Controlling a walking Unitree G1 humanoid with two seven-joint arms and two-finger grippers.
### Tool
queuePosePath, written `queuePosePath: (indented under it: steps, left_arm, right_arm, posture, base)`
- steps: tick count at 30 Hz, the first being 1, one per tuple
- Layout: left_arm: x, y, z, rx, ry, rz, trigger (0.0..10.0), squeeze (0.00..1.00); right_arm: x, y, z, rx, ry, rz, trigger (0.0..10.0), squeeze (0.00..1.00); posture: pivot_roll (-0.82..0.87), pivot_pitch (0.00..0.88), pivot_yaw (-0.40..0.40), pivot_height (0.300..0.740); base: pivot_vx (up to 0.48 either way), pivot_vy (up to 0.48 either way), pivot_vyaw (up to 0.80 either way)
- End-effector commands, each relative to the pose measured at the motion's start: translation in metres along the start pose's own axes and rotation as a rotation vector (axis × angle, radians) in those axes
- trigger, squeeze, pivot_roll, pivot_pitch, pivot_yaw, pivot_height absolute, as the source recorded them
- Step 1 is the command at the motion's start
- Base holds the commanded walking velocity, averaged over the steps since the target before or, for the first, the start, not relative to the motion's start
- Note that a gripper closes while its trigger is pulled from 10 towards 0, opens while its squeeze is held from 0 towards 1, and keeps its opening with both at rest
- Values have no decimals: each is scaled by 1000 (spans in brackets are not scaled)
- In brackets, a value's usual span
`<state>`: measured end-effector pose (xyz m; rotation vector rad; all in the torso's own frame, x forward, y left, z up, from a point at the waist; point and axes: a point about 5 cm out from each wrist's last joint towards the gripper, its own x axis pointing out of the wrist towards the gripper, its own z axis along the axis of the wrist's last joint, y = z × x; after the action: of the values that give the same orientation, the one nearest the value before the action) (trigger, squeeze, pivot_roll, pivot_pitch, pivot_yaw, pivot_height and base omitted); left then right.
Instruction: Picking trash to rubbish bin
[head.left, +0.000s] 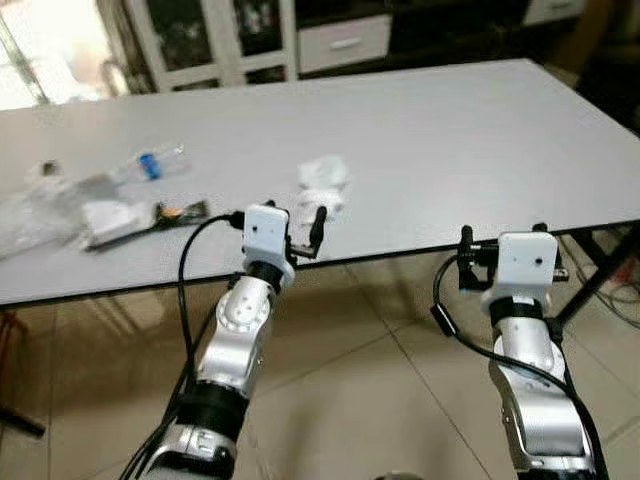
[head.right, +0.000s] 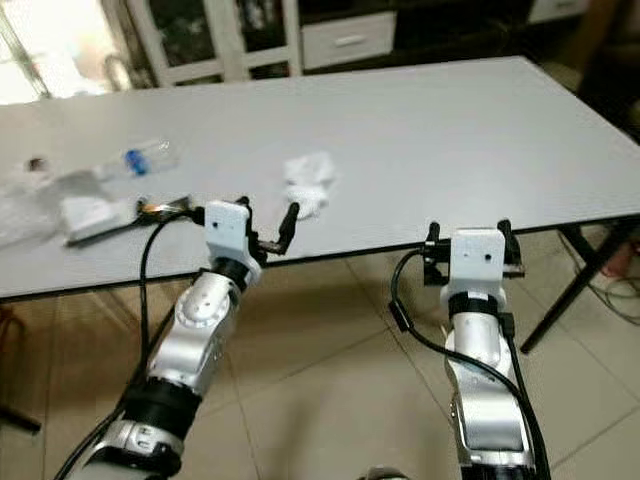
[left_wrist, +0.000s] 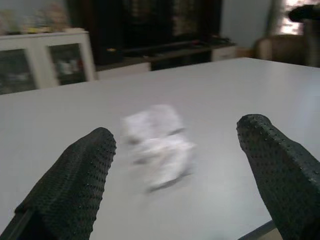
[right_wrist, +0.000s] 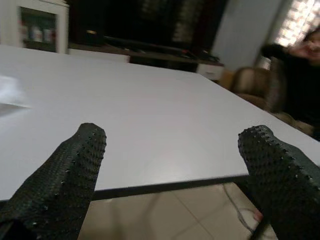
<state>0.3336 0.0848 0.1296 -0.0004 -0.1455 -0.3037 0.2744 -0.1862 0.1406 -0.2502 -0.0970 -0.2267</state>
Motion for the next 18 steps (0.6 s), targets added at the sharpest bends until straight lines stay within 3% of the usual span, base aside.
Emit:
queuePosePath:
  steps: [1,11,18]
  left_arm:
    - [-1,5,2,8,-5,2,10000,0]
    - [-1,7,3,15,-2,11,10000,0]
    - [-1,10,2,25,12,31,10000,0]
  right_arm:
    - [-1,2,1,0,3,2,10000,0]
    - [-2,4,0,10,5,2,10000,0]
    - [-2,8,1,17,4,15,10000,0]
  posture:
    - [-124,54,65,740]
    - [-118,54,75,740]
    - [-115,53,77,740]
  base:
    - [480,0,0]
    - [460,0,0]
    - [331,0,0]
